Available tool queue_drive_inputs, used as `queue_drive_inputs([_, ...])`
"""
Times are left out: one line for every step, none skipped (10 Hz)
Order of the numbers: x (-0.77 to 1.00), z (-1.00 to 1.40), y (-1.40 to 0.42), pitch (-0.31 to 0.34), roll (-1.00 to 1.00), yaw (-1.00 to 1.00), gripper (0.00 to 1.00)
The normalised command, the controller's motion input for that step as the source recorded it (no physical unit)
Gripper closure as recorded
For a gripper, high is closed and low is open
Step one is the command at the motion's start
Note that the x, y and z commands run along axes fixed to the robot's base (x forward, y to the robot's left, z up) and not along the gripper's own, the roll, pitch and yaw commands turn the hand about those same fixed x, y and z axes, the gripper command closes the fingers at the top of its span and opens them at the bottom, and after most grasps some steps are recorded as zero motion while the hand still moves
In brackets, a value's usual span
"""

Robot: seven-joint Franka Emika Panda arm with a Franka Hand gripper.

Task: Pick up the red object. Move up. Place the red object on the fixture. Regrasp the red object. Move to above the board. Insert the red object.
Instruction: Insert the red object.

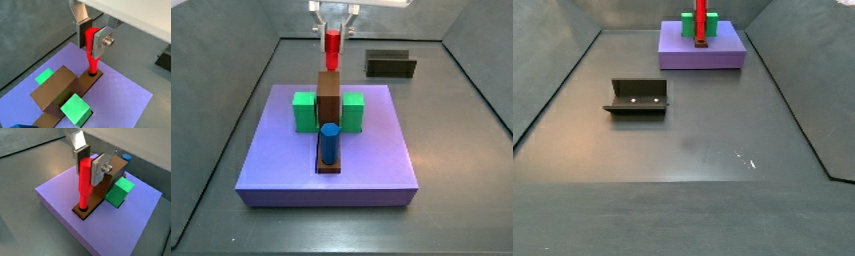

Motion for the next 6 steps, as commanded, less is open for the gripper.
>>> queue_drive_inputs([0.0, -0.12, 0.0, 0.0, -0.02, 0.02, 1.0])
queue_drive_inputs([0.0, -0.09, 0.0, 0.0, -0.03, 0.03, 1.0])
queue_drive_inputs([0.0, -0.07, 0.0, 0.0, -0.04, 0.04, 1.0])
queue_drive_inputs([0.11, -0.11, 0.0, 0.0, -0.04, 0.03, 1.0])
queue_drive_inputs([0.09, -0.13, 0.0, 0.0, -0.02, 0.02, 1.0])
queue_drive_inputs([0.07, -0.1, 0.0, 0.0, -0.03, 0.02, 1.0])
